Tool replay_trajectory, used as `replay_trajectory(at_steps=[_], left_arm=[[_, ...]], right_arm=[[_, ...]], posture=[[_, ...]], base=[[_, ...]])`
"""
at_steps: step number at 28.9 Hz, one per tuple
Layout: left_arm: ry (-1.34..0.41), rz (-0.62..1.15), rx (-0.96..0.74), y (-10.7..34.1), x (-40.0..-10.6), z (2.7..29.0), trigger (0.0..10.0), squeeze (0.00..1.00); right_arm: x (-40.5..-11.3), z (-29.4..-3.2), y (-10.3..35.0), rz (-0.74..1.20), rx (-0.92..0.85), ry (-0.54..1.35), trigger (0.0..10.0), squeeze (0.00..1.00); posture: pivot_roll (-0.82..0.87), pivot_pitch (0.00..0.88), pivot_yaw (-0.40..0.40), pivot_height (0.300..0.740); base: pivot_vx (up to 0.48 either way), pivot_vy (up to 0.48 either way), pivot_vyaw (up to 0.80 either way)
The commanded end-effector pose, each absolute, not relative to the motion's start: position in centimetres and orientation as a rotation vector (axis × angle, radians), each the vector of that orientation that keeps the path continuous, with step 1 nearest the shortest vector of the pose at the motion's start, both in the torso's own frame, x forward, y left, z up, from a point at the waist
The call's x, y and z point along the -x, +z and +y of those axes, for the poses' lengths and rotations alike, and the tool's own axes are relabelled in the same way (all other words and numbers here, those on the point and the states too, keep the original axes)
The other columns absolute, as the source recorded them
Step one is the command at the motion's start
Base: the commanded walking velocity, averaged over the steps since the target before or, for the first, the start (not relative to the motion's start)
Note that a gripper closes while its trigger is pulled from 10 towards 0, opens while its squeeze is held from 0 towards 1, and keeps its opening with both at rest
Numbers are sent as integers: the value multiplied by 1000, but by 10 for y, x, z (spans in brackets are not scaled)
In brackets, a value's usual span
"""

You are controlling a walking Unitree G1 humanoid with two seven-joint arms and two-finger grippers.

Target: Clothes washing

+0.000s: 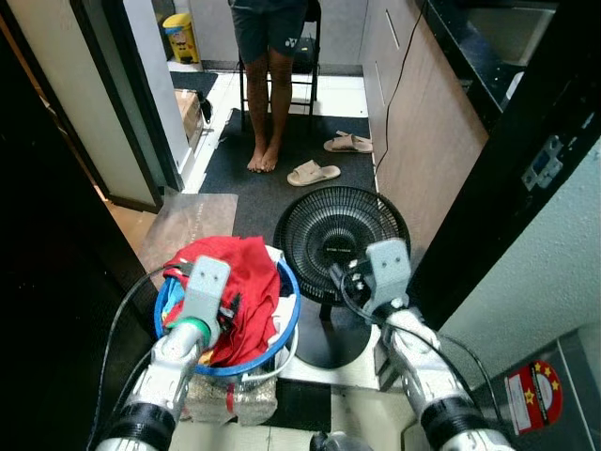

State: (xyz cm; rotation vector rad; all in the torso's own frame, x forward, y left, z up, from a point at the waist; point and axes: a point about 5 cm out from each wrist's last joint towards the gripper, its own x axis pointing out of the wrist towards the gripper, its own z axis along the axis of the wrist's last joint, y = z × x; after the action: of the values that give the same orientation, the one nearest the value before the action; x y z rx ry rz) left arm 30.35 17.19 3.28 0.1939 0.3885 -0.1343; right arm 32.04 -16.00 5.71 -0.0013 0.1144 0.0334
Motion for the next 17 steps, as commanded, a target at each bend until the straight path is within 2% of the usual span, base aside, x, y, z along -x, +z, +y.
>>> replay_trajectory(at_steps=[1, 8, 17], left_arm=[[-137, 416, -203, 25, -298, 173, 10000, 0], [-145, 393, -225, 25, -298, 175, 10000, 0], [-208, 274, -250, 40, -305, 161, 10000, 0]], right_arm=[[-315, -163, 47, 164, -17, 4, 10000, 0], [-310, -161, 43, 160, 17, 45, 10000, 0], [-315, -130, 57, 58, 37, 155, 10000, 0]], posture=[[-43, 0, 22, 740], [-41, 0, 21, 740], [-40, 0, 29, 740]], base=[[0, 0, 0], [0, 0, 0], [0, 0, 0]])
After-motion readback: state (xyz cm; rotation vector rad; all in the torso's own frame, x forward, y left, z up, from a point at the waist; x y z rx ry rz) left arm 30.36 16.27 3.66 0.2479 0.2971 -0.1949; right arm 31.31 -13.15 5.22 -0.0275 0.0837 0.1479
